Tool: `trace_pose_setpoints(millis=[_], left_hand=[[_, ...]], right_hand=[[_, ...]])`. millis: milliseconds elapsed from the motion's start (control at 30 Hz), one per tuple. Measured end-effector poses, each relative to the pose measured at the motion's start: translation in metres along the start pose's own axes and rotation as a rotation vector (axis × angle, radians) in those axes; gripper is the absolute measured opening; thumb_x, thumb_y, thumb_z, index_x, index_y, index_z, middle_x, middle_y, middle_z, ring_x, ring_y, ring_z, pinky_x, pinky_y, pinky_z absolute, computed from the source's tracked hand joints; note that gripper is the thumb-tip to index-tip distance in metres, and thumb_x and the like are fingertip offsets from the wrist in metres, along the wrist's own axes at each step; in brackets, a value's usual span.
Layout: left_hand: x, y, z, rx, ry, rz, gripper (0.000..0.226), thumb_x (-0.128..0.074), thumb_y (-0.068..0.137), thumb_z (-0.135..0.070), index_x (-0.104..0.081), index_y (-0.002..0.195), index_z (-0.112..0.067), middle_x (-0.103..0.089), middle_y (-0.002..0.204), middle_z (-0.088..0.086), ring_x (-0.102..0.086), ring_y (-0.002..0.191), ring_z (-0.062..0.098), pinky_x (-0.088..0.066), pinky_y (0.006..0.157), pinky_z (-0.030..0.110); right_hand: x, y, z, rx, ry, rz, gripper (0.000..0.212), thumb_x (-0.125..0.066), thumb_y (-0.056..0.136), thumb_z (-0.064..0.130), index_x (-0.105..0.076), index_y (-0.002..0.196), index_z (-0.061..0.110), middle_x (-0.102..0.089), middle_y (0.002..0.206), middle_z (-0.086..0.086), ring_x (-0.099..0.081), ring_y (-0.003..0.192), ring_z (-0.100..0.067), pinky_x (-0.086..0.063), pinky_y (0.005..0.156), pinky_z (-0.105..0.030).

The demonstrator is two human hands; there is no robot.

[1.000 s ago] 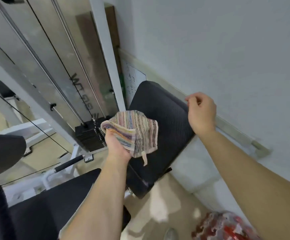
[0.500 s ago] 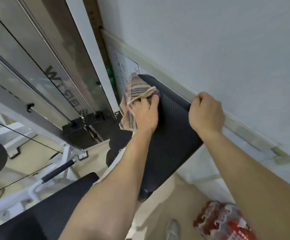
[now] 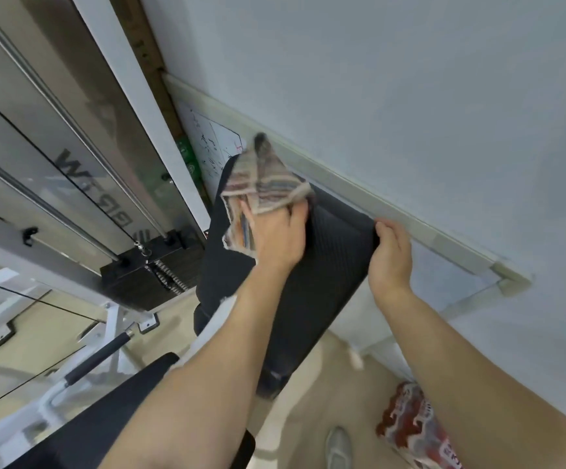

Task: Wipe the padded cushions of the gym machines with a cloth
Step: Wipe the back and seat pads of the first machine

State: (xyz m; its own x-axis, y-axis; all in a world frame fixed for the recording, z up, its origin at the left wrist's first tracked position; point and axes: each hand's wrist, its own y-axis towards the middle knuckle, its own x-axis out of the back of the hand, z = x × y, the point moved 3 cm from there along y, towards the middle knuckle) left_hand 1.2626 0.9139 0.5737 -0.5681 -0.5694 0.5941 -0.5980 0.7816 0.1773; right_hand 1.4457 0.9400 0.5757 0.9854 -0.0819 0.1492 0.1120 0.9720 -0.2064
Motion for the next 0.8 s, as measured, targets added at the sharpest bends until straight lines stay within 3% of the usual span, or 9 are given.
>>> trace_pose_setpoints(millis=[133,267,333,400,433,500,600,700,800], left_hand=[[-0.022,-0.020,-0.005,-0.001,0.163,0.088,0.065,-0.022,0.096,-0.056,-0.062,0.129,-0.017,-0.054,0.144,0.017,-0.038,0.142,0.039,-0.023,0.118,0.055],[-0.054,-0.109,0.006,-0.156,0.285,0.329,0.089,0.000,0.094,-0.071,-0.058,0.138,-0.019,-0.049,0.151,0.007,-0.031,0.149,0.031,-0.021,0.121,0.048],[-0.056,-0.130,0.019,-0.202,0.329,0.391,0.088,0.002,0.094,-0.069,-0.055,0.142,-0.022,-0.048,0.154,0.005,-0.030,0.150,0.030,-0.020,0.121,0.049],[-0.051,-0.137,0.025,-0.222,0.293,0.362,0.080,-0.005,0.097,-0.064,-0.054,0.143,-0.019,-0.051,0.152,0.008,-0.034,0.148,0.033,-0.024,0.120,0.054],[-0.051,-0.136,0.026,-0.238,0.319,0.342,0.083,-0.002,0.096,-0.065,-0.054,0.143,-0.020,-0.050,0.152,0.007,-0.032,0.149,0.032,-0.020,0.121,0.055],[-0.051,-0.132,0.024,-0.267,0.421,0.326,0.094,0.011,0.090,-0.069,-0.051,0.146,-0.024,-0.043,0.158,0.004,-0.019,0.154,0.030,-0.001,0.125,0.053],[-0.043,-0.109,0.024,-0.292,0.386,0.241,0.093,-0.002,0.091,-0.073,-0.038,0.154,-0.015,-0.025,0.165,0.014,0.002,0.157,0.029,0.012,0.125,0.043],[-0.026,-0.071,0.025,-0.339,0.374,0.153,0.091,-0.008,0.094,-0.073,-0.052,0.145,-0.012,-0.044,0.156,0.013,-0.027,0.150,0.034,-0.011,0.125,0.050],[-0.013,-0.038,0.035,-0.352,0.201,-0.001,0.065,-0.039,0.098,-0.052,-0.056,0.138,-0.003,-0.053,0.146,0.019,-0.044,0.139,0.039,-0.028,0.119,0.054]], right_hand=[[0.001,-0.016,-0.049,-0.240,0.128,-0.035,0.028,-0.037,0.087,0.036,-0.061,0.085,0.023,-0.065,0.096,-0.004,-0.057,0.087,-0.020,-0.044,0.079,-0.038],[0.002,-0.033,-0.077,-0.347,0.113,-0.043,0.028,-0.038,0.093,0.029,-0.063,0.081,0.022,-0.067,0.086,-0.004,-0.059,0.083,-0.021,-0.043,0.073,-0.034],[0.000,-0.035,-0.088,-0.384,0.120,-0.024,0.031,-0.038,0.096,0.022,-0.062,0.077,0.021,-0.063,0.079,-0.002,-0.056,0.075,-0.017,-0.042,0.067,-0.030],[-0.003,-0.034,-0.099,-0.327,-0.023,0.014,0.031,-0.036,0.091,0.029,-0.063,0.078,0.020,-0.066,0.085,-0.004,-0.061,0.081,-0.022,-0.050,0.075,-0.034],[-0.005,-0.034,-0.107,-0.286,-0.145,0.039,0.033,-0.036,0.087,0.034,-0.064,0.080,0.018,-0.067,0.091,-0.006,-0.063,0.090,-0.028,-0.052,0.082,-0.041],[-0.005,-0.042,-0.123,-0.301,-0.293,0.079,0.031,-0.039,0.095,0.030,-0.064,0.094,0.012,-0.064,0.104,-0.009,-0.060,0.104,-0.033,-0.043,0.082,-0.035],[-0.009,-0.065,-0.150,-0.376,-0.380,0.191,0.030,-0.040,0.103,0.022,-0.061,0.114,0.003,-0.062,0.115,-0.015,-0.058,0.108,-0.035,-0.041,0.080,-0.032],[-0.015,-0.079,-0.170,-0.428,-0.395,0.206,0.025,-0.037,0.094,0.027,-0.058,0.089,0.013,-0.070,0.102,-0.020,-0.064,0.094,-0.041,-0.052,0.088,-0.049],[-0.013,-0.075,-0.173,-0.419,-0.502,0.254,0.028,-0.039,0.083,0.032,-0.061,0.084,0.014,-0.072,0.089,-0.014,-0.065,0.085,-0.038,-0.053,0.085,-0.049]])
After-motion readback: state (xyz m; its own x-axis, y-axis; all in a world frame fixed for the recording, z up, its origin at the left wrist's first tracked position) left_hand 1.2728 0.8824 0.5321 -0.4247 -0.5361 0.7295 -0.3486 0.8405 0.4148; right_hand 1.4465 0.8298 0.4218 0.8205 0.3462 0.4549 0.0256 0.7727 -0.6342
